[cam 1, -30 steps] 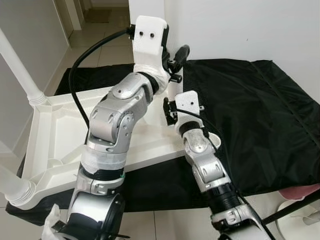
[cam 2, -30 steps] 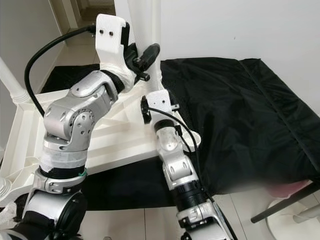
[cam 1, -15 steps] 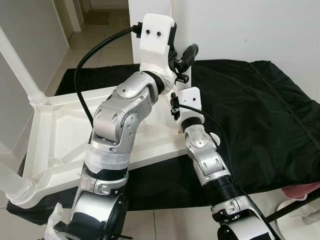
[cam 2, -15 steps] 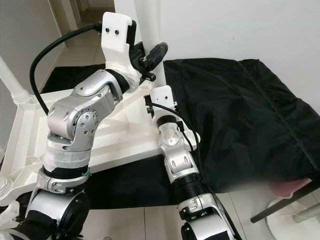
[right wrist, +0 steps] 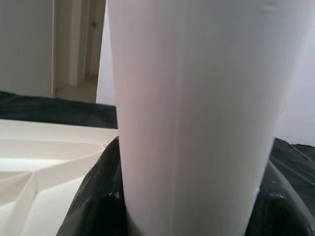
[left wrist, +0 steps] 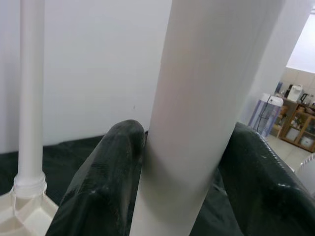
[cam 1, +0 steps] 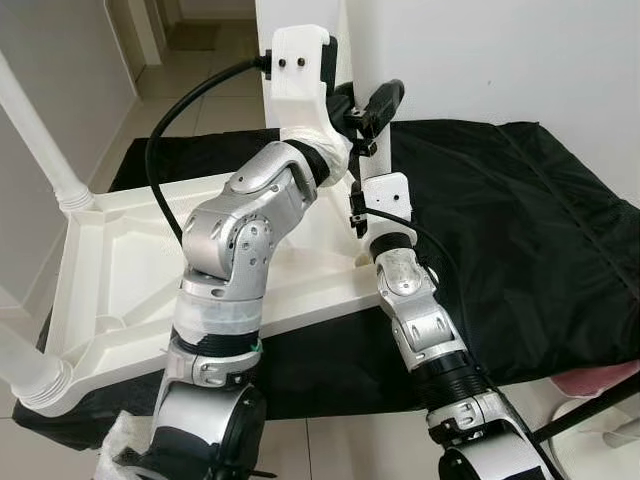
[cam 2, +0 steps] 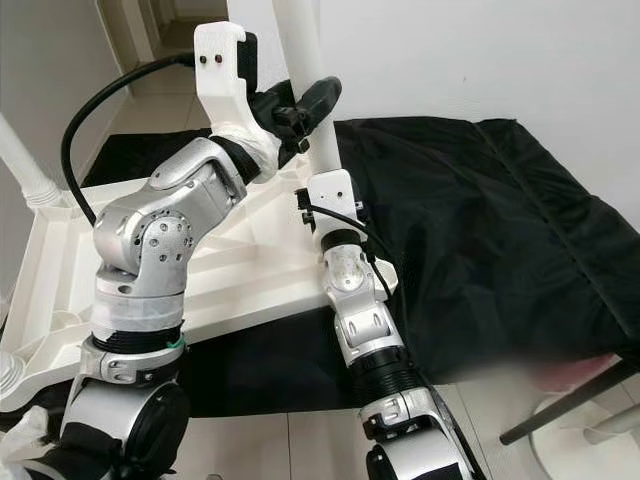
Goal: Building children table
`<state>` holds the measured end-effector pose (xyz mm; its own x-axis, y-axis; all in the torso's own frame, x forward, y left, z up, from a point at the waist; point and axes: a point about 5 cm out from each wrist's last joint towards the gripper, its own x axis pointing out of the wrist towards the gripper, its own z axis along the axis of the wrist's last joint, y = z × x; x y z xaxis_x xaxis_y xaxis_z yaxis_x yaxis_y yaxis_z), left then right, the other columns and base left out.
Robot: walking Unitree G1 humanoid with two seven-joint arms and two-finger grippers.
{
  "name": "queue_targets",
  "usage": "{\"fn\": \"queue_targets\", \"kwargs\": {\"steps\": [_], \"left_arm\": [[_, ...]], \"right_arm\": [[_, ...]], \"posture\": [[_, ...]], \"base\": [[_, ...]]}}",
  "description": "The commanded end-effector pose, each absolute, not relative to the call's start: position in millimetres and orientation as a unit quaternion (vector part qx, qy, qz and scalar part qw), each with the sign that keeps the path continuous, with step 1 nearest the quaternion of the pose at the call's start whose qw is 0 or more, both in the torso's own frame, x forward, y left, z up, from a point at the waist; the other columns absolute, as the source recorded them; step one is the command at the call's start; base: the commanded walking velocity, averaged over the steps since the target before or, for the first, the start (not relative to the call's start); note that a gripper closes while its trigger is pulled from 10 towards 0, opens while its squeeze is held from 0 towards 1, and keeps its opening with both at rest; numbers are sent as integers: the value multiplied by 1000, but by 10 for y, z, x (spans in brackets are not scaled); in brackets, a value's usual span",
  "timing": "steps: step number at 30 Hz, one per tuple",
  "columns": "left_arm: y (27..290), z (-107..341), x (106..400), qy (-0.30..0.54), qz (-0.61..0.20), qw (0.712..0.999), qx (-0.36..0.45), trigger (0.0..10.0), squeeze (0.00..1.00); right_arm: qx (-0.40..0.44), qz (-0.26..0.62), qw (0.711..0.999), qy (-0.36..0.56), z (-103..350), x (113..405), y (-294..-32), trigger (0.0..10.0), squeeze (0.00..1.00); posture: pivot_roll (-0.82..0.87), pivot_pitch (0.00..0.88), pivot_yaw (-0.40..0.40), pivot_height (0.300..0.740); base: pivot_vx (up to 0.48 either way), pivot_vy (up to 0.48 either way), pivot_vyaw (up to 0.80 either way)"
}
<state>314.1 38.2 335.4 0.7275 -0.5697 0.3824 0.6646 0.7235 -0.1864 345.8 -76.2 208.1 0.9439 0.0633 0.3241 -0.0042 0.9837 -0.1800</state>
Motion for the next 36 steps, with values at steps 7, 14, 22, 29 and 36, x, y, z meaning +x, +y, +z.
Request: {"fn": "queue_targets", "kwargs": {"steps": [7,14,22,29,36], "left_arm": [[387,3484,2856,-233,-459,842,-160,10000,0],[269,3335,2769,-214,-517,824,-94,10000,0],[201,3187,2757,-204,-534,818,-70,10000,0],[174,3016,2747,-189,-537,820,-57,10000,0],[19,3192,2530,-207,-631,739,-113,10000,0]], "right_arm": [[-47,7,987,-157,2108,3456,-862,10000,0],[-35,-1,988,-152,2124,3458,-924,10000,0],[-13,-33,987,-154,2178,3418,-1122,10000,0],[-38,-43,985,-161,2150,3348,-1336,10000,0],[-79,-10,986,-144,2102,3360,-1404,10000,0]], "posture": [[12,30,25,740],[-8,42,37,740],[-80,53,51,740],[-108,54,47,740],[-128,29,35,740]], "base": [[0,0,0],[0,0,0],[0,0,0],[0,0,0],[0,0,0]]}}
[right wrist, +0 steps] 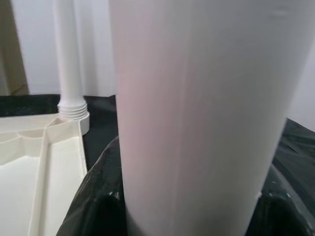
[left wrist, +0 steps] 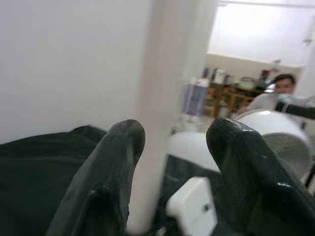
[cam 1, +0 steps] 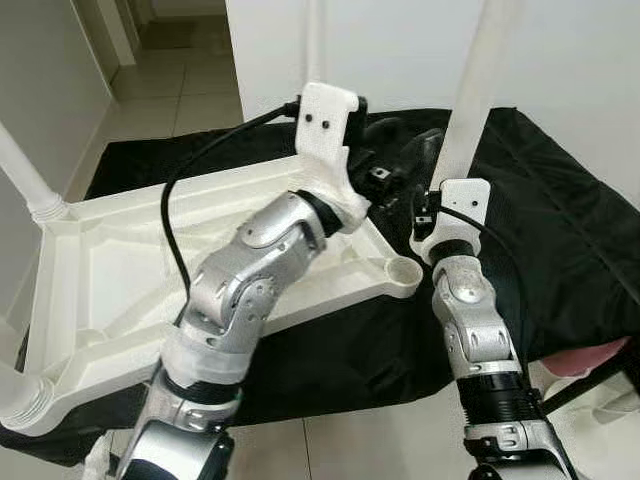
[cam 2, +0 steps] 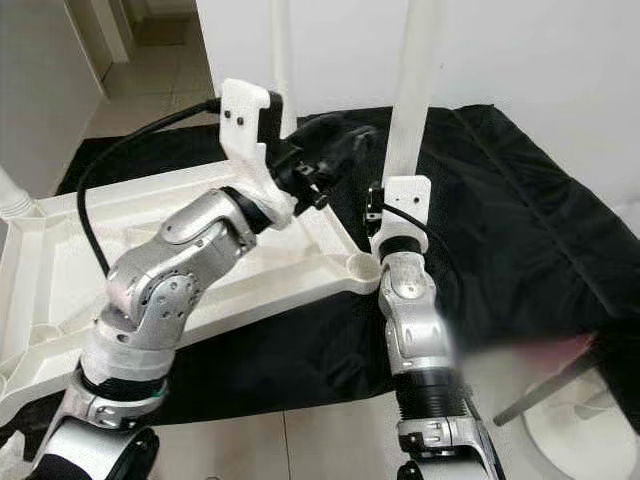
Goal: Building children table
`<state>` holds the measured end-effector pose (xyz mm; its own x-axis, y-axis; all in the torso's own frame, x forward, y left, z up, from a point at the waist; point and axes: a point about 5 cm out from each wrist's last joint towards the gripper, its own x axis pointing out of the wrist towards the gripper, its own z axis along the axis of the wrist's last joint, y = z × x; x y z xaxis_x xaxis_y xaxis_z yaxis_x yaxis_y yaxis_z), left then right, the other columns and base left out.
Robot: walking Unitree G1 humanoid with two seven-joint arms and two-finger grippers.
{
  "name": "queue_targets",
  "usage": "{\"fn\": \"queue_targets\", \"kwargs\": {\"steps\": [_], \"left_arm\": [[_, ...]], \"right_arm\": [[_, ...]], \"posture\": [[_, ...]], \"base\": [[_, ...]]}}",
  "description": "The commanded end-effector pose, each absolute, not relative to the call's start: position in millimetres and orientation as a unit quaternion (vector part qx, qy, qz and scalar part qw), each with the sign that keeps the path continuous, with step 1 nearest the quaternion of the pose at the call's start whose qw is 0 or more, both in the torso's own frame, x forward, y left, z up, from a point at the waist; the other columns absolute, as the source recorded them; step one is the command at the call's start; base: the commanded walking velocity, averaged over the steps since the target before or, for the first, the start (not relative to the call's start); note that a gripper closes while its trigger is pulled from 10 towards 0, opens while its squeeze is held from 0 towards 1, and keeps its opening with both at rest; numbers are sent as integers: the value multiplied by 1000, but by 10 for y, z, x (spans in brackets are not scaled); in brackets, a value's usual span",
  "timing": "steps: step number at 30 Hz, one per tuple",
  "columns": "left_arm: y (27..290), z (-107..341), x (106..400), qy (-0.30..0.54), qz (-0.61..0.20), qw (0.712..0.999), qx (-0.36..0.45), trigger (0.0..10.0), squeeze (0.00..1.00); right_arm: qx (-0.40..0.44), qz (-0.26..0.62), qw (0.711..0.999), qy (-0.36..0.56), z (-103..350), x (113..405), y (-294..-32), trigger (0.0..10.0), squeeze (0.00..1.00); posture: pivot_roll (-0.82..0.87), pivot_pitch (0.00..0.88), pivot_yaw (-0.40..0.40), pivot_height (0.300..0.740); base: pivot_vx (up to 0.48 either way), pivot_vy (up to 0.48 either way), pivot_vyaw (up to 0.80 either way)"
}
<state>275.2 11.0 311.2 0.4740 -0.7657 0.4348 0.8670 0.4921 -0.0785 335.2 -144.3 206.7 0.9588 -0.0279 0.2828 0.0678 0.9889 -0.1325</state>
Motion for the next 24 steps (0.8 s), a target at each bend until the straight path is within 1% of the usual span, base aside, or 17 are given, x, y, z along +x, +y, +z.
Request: {"fn": "queue_targets", "kwargs": {"steps": [1,2,3,4,7,9,14,17,19,21,23,24], "left_arm": [[-15,3177,2491,-199,-649,726,-106,10000,0],[-37,3163,2464,-192,-662,717,-102,10000,0],[-37,3163,2464,-192,-662,717,-102,10000,0],[-83,3121,2421,-186,-677,707,-85,10000,0],[-105,3101,2409,-186,-679,706,-76,10000,0],[-147,3103,2372,-187,-689,696,-78,10000,0],[-163,3139,2379,-191,-687,696,-84,10000,0],[-170,3204,2414,-202,-679,701,-85,10000,0],[-169,3280,2484,-216,-664,711,-84,10000,0],[-167,3302,2512,-220,-658,716,-84,10000,0],[-155,3347,2582,-230,-642,727,-79,10000,0],[-155,3347,2582,-230,-642,727,-79,10000,0]], "right_arm": [[-83,0,986,-145,2111,3372,-1386,10000,0],[-85,7,986,-145,2117,3379,-1374,10000,0],[-85,7,986,-145,2117,3379,-1374,10000,0],[-89,18,985,-145,2128,3390,-1355,10000,0],[-91,23,985,-144,2134,3395,-1349,10000,0],[-93,42,985,-142,2149,3413,-1325,10000,0],[-101,62,983,-142,2170,3436,-1296,10000,0],[-126,83,977,-149,2191,3442,-1256,10000,0],[-145,102,971,-158,2198,3419,-1220,10000,0],[-149,108,970,-160,2201,3410,-1210,10000,0],[-158,122,965,-169,2201,3372,-1181,10000,0],[-158,122,965,-169,2201,3372,-1181,10000,0]], "posture": [[-129,24,34,740],[-129,24,34,740],[-129,24,34,740],[-123,11,31,740],[-123,11,31,740],[-115,5,33,740],[-109,0,35,740],[-110,0,39,740],[-123,0,53,740],[-123,0,53,740],[-126,0,55,740],[-126,0,55,740]], "base": [[0,0,0],[0,0,0],[0,0,0],[0,0,0],[0,0,0],[0,0,0],[0,0,0],[0,0,0],[0,0,0],[0,0,0],[0,0,0],[0,0,0]]}}
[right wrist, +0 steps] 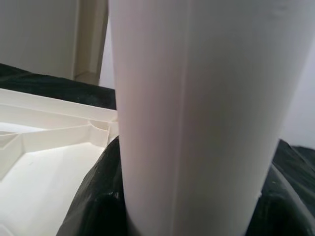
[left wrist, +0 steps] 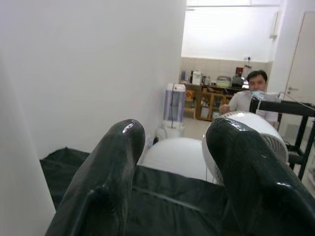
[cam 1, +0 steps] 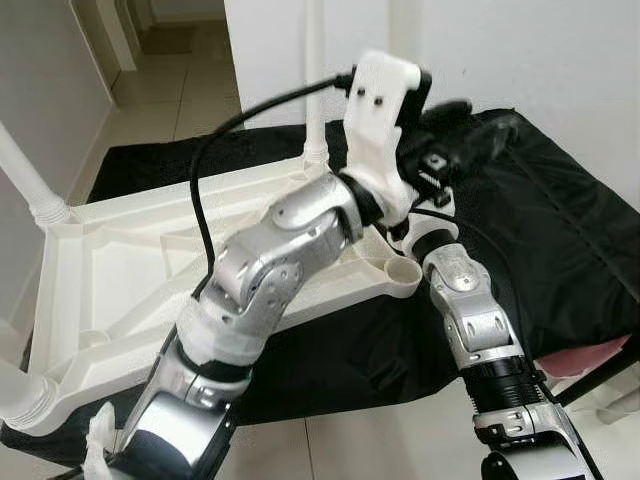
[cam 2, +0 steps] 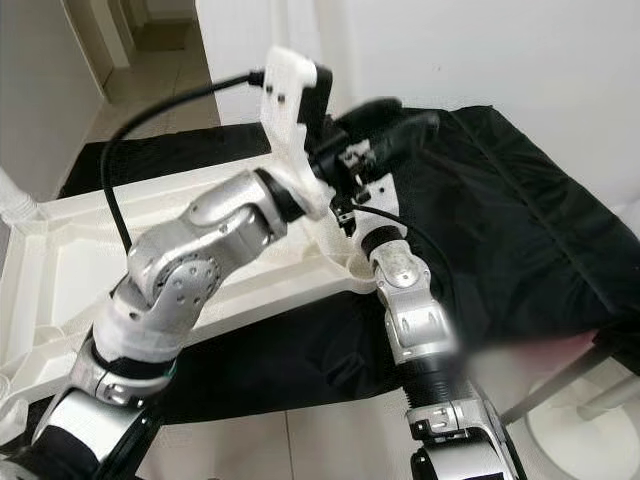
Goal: Building children table
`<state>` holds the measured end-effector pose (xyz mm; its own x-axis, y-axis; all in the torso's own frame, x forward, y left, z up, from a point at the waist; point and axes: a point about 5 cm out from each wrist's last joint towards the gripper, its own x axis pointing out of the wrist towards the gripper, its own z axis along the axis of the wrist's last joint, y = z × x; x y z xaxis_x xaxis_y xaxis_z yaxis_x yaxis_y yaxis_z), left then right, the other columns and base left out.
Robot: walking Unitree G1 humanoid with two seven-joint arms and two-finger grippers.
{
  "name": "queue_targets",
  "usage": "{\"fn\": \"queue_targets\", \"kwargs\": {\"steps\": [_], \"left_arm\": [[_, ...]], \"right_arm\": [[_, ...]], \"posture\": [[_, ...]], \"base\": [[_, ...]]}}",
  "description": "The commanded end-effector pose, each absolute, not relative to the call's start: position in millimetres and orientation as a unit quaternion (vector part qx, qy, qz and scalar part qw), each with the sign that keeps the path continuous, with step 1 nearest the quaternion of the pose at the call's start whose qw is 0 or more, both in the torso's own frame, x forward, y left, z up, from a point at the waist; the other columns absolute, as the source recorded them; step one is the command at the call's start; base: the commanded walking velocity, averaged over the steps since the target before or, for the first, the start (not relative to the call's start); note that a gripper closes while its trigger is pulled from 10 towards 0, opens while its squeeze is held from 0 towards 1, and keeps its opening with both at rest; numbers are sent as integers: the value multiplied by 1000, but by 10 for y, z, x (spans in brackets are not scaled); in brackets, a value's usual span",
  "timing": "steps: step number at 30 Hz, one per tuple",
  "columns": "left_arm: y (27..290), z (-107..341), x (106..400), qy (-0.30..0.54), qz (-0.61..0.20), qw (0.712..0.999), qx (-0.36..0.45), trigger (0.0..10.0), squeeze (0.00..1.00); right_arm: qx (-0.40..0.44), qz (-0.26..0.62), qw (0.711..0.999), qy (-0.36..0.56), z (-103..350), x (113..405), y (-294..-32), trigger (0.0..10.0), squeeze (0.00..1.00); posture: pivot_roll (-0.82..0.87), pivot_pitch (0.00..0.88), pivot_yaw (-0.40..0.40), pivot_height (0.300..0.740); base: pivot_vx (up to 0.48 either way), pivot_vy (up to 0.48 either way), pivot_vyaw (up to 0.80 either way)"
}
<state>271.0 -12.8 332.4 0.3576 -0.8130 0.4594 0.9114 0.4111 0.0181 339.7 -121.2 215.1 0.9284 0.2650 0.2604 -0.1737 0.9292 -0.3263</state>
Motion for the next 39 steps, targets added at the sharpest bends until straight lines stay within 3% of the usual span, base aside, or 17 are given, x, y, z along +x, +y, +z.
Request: {"fn": "queue_targets", "kwargs": {"steps": [1,5,15,25,26,34,36,39], "left_arm": [[-150,3361,2604,-234,-638,730,-77,10000,0],[-90,3449,2687,-249,-616,743,-79,10000,0],[-94,3402,2620,-248,-622,738,-87,10000,0],[-15,3262,2593,-220,-618,746,-118,10000,0],[57,3258,2649,-219,-591,764,-138,10000,0],[264,3208,2813,-220,-513,814,-163,10000,0],[399,3021,2961,-192,-455,854,-162,10000,0],[439,2970,2986,-184,-442,863,-160,10000,0]], "right_arm": [[-161,129,963,-172,2199,3355,-1168,10000,0],[-163,151,957,-188,2188,3275,-1122,10000,0],[-126,118,968,-180,2216,3344,-1209,10000,0],[38,60,987,-141,2248,3414,-1316,10000,0],[57,55,987,-138,2204,3374,-1344,10000,0],[75,49,986,-138,2111,3274,-1335,10000,0],[74,56,986,-138,2084,3216,-1312,10000,0],[69,52,987,-139,2091,3205,-1317,10000,0]], "posture": [[-126,0,55,740],[-122,0,56,740],[-118,0,61,740],[-124,13,76,740],[-116,13,69,740],[-98,11,56,740],[-108,5,52,740],[-110,7,50,740]], "base": [[0,0,0],[0,0,0],[0,0,0],[0,0,0],[0,0,0],[0,0,0],[0,0,0],[0,0,0]]}}
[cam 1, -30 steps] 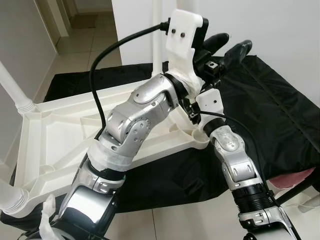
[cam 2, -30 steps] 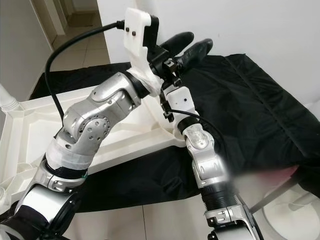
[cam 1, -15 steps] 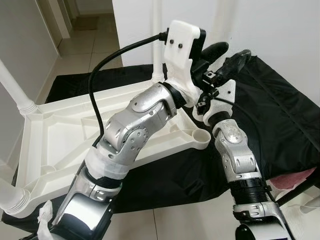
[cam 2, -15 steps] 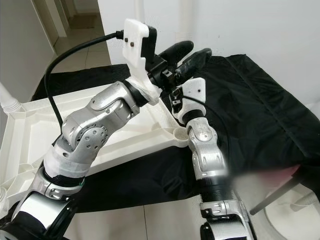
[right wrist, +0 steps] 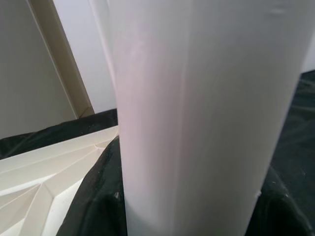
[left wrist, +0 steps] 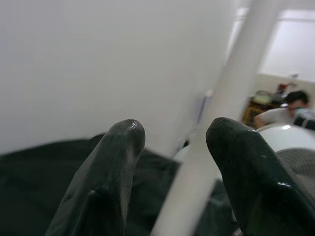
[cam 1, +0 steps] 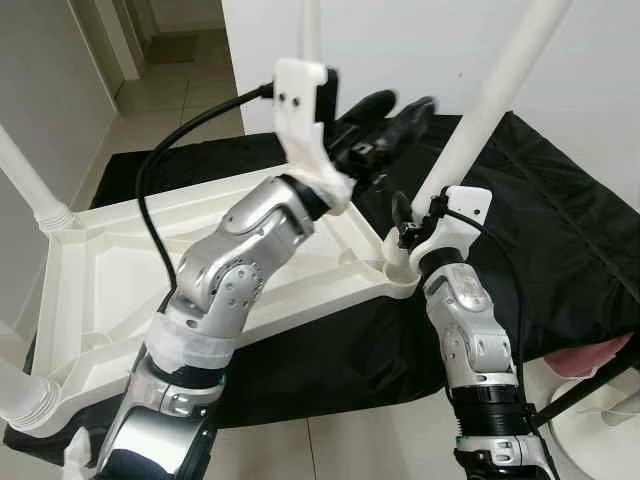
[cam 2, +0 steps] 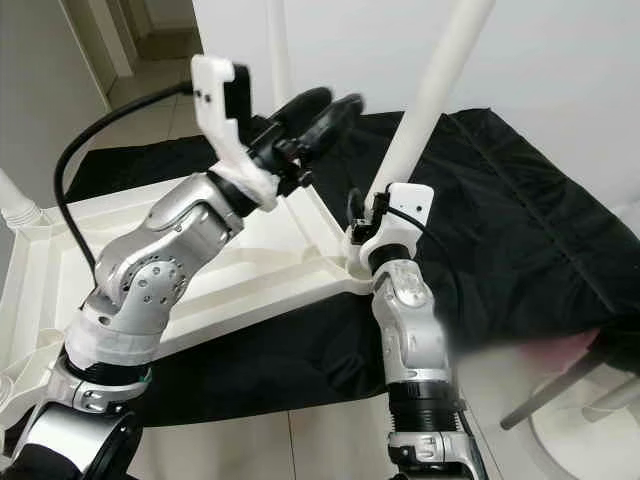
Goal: Building children table
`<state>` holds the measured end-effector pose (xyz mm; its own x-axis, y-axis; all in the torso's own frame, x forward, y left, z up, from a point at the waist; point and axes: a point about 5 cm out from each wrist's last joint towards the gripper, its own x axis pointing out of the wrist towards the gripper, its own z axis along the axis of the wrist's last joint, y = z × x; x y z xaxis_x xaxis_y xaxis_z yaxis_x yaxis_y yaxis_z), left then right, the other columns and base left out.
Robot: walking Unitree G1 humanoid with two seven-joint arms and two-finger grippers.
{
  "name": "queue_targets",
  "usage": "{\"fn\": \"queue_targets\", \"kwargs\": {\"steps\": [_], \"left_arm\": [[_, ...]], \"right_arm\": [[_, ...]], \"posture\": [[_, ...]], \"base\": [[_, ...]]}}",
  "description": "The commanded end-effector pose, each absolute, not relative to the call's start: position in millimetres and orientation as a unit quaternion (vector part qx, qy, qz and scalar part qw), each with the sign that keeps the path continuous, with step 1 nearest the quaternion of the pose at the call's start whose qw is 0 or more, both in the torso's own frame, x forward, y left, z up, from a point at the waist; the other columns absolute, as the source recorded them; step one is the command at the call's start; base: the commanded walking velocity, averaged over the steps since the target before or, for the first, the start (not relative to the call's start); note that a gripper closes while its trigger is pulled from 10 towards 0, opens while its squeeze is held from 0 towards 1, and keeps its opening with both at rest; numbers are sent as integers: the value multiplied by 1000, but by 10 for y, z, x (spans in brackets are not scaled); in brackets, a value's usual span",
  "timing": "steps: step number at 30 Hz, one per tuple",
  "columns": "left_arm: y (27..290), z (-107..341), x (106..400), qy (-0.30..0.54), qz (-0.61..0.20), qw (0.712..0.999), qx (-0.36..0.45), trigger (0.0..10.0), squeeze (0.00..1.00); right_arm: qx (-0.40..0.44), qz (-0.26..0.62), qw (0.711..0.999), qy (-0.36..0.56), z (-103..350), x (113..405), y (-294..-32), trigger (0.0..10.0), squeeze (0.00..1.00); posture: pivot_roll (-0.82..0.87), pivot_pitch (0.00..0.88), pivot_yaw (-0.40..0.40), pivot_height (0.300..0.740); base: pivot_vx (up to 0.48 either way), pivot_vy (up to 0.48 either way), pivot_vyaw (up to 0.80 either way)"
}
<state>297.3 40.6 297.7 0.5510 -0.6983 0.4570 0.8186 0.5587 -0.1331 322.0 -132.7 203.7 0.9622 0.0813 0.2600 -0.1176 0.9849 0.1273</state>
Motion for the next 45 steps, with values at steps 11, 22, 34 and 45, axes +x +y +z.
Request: {"fn": "queue_targets", "kwargs": {"steps": [11,22,34,45], "left_arm": [[768,2479,3208,-114,-302,931,-173,10000,0],[629,2115,2945,-55,-387,915,-104,10000,0],[369,1645,2514,-9,-496,866,61,10000,0],[422,1613,2553,-4,-487,869,86,10000,0]], "right_arm": [[58,27,990,-129,1997,3116,-1401,10000,0],[34,67,984,-161,2047,3107,-1338,10000,0],[-38,72,987,-139,1834,3234,-1405,10000,0],[-71,82,988,-112,1626,3259,-1461,10000,0]], "posture": [[-108,35,44,740],[-81,51,15,740],[-45,60,69,740],[-23,24,56,740]], "base": [[0,0,0],[0,0,0],[0,0,0],[0,0,0]]}}
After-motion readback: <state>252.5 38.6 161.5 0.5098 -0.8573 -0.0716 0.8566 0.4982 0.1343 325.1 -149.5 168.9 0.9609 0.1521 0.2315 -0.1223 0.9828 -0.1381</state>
